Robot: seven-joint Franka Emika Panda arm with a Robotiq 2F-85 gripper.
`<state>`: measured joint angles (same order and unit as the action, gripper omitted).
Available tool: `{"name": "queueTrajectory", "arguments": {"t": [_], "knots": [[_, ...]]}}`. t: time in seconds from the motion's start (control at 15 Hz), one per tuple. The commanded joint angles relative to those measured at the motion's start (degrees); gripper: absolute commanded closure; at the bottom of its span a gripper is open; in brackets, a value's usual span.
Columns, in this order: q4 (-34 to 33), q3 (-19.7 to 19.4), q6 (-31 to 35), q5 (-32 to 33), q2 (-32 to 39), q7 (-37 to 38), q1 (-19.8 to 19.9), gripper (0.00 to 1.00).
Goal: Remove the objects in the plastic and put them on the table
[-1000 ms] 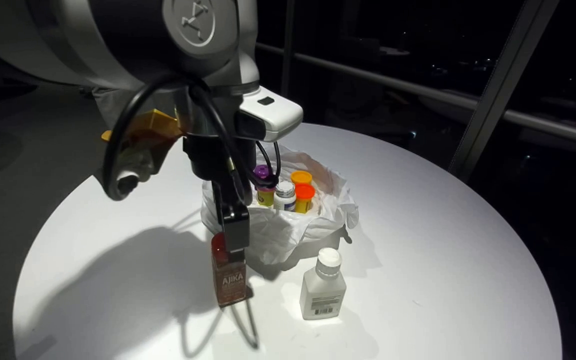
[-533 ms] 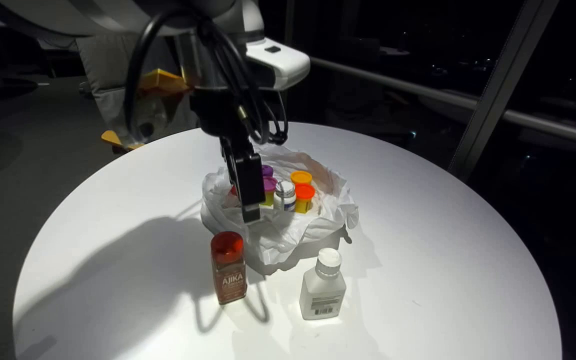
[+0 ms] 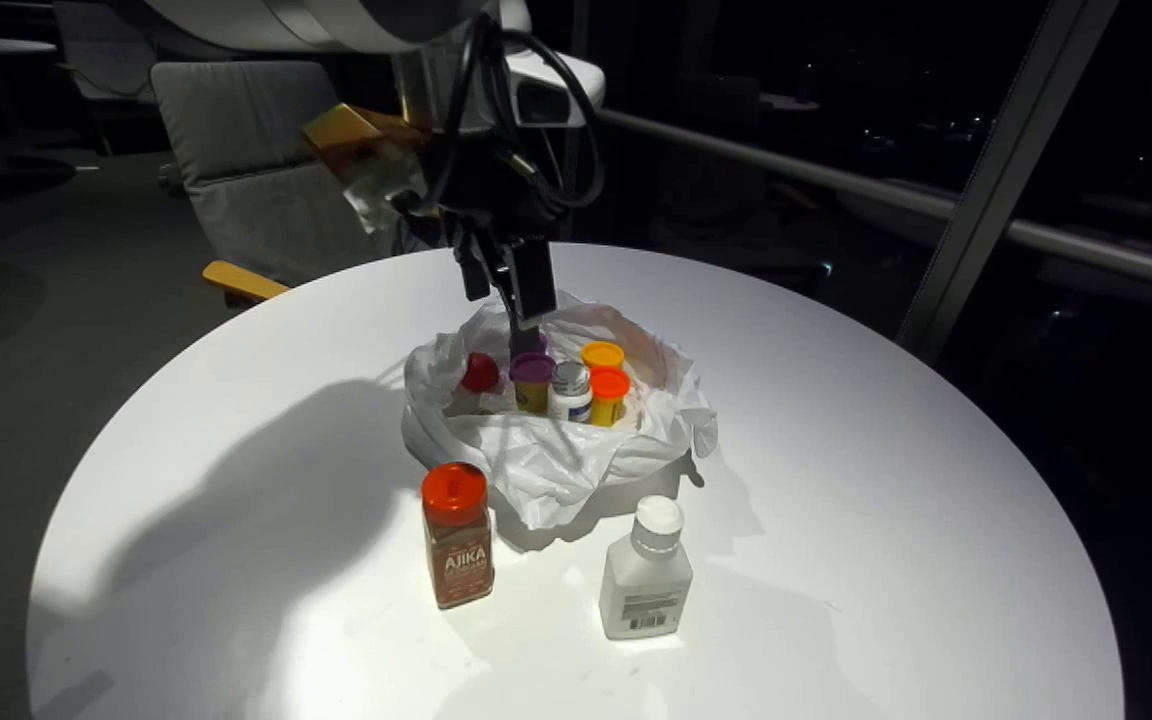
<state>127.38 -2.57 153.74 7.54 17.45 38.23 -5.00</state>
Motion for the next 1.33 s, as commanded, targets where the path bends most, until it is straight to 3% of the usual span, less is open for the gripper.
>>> {"name": "queueTrajectory", "arguments": {"t": [0.0, 0.33, 0.73, 0.93, 1.27], "knots": [[-9.9, -2.3, -1.8, 0.2, 9.5, -2.5, -1.1, 0.00], [-17.7, -4.1, -2.3, -1.3, 17.0, -4.4, -1.8, 0.00], [-22.1, -5.0, -5.0, -2.7, 20.3, -4.6, -1.8, 0.00], [-21.6, -5.3, -5.5, -4.0, 20.0, -4.3, -1.5, 0.34], [-20.2, -5.8, -6.7, -6.2, 19.0, -3.7, -1.3, 0.73]]}}
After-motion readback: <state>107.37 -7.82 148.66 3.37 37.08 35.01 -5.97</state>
